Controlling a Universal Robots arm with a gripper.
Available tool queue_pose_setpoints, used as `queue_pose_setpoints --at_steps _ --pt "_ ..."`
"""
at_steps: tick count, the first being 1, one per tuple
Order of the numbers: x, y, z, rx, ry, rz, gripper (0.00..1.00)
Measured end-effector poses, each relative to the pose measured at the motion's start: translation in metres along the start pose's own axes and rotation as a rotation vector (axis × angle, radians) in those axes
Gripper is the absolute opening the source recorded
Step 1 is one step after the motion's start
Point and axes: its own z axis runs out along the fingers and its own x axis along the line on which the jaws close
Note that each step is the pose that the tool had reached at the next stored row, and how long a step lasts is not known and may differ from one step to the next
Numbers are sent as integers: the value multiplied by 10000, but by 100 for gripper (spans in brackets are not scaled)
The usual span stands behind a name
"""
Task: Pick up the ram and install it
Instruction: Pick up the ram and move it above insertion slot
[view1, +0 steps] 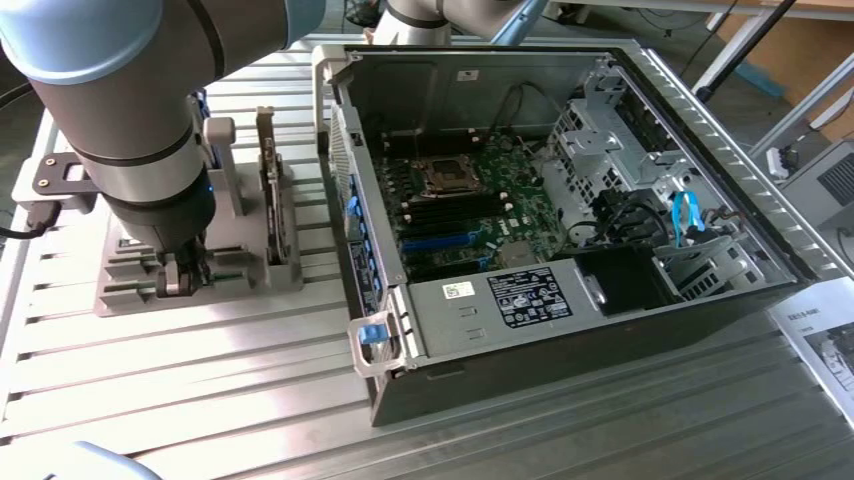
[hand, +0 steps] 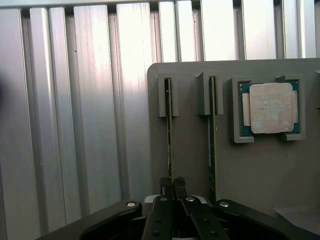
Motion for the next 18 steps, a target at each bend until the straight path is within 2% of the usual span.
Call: queue_pose_setpoints --at_steps 4,7,8,18 --pt "-1 1 -22 0 1 0 13" --pt "-2 3 -81 0 0 0 13" --pt "-4 6 -152 -1 0 0 13" --pt "-9 11 -316 1 -1 0 13"
